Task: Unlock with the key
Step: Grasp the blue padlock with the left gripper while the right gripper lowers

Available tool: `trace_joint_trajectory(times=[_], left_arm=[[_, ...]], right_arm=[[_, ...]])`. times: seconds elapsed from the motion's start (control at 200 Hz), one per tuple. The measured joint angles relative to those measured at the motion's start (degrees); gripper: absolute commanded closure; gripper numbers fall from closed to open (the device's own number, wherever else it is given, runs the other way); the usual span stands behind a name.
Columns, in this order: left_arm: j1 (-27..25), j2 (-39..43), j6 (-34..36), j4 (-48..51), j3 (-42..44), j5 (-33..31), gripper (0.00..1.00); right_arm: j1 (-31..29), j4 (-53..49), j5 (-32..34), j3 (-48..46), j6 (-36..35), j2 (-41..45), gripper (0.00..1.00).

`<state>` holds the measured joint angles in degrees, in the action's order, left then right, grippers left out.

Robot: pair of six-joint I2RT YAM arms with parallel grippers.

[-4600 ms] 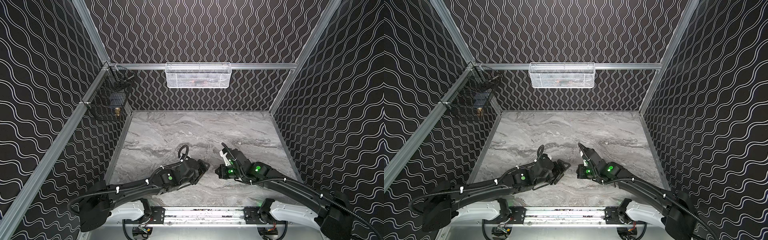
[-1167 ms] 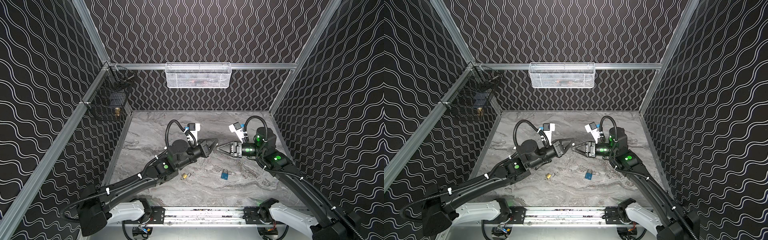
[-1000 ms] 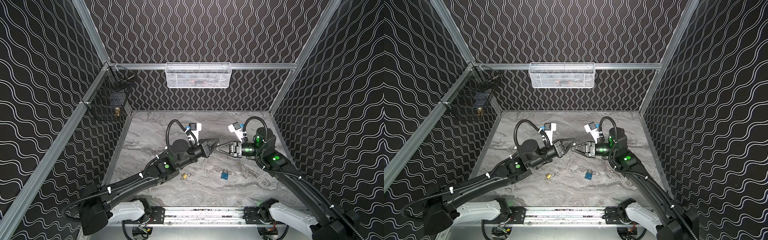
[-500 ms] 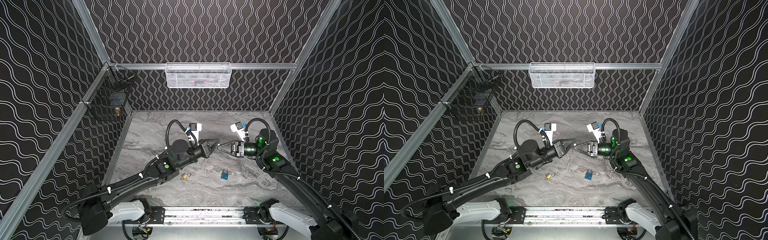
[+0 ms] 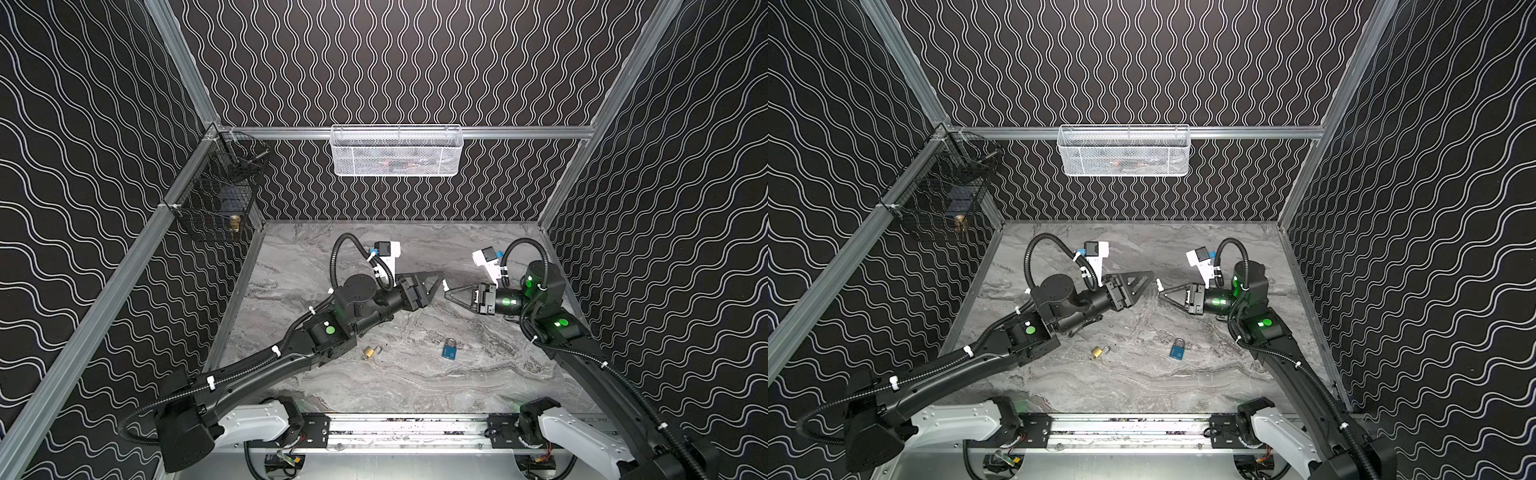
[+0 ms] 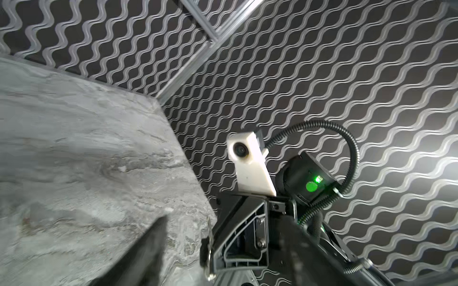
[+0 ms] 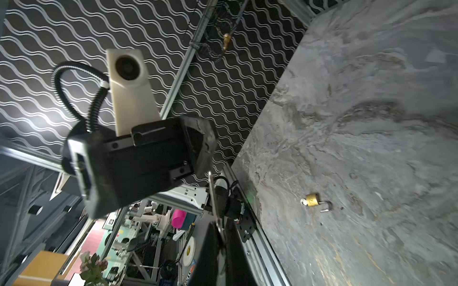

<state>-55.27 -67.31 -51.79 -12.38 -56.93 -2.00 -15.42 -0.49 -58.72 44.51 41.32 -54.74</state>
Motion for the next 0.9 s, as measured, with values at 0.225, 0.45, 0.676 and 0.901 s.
trace_joint_trajectory(times=[0.225,0.45,0.676,0.901], left_arm=[[-5.86,-9.86,-1.01,26.86,-10.75,-10.08,0.20],[-10.99,-26.25,-2.23,45.81,-21.59,-12.74,0.22],[-13.92,-43.28,-1.31,56.13,-34.97,-13.16,0.25],[-14.45,-53.64,-0.57,59.19,-41.46,-10.97,0.26]], right_arm=[[10.01,-17.77,6.08,-0.90,-8.76,0.17,1.00],[16.63,-28.22,12.76,-2.62,-14.93,-4.63,1.00],[18.56,-27.78,16.22,-5.22,-14.45,-7.63,1.00],[19.45,-25.16,17.49,-6.58,-12.22,-9.27,1.00]])
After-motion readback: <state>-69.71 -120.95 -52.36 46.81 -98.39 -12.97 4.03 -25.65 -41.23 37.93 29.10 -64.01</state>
